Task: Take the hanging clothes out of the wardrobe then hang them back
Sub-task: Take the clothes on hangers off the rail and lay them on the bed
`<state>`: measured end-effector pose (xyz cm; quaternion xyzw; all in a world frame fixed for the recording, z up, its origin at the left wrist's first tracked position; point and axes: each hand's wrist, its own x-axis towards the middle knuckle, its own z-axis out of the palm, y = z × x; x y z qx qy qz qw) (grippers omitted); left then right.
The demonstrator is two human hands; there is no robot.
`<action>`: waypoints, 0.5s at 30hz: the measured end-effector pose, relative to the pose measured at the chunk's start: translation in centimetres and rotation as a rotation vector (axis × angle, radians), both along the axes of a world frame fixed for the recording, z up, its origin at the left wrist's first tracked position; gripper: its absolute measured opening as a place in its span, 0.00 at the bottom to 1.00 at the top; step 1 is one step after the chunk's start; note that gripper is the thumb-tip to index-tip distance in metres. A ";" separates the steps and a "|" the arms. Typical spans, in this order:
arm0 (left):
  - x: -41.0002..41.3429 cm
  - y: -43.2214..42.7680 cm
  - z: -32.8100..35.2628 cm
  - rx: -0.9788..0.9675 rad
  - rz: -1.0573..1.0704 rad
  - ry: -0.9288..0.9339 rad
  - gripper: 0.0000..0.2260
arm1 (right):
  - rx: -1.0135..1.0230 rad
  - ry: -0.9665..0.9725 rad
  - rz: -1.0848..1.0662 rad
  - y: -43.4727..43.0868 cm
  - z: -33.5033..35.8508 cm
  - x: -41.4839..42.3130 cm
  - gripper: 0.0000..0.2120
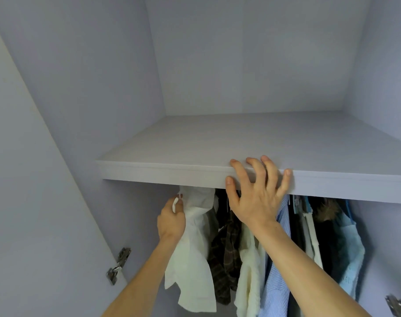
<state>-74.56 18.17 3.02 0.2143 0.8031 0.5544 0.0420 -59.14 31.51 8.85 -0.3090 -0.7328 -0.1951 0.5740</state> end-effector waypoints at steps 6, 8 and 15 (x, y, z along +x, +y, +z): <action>1.6 -4.5 -4.2 -0.083 0.019 -0.006 0.15 | -0.050 -0.008 0.037 -0.5 -0.3 0.0 0.23; 2.2 -7.1 -5.9 -0.127 0.029 -0.023 0.15 | -0.069 -0.022 0.077 -0.9 -1.0 0.0 0.27; 6.0 -19.6 -12.2 -0.218 0.124 -0.124 0.11 | -0.598 -0.391 0.725 -11.9 -14.9 -2.0 0.33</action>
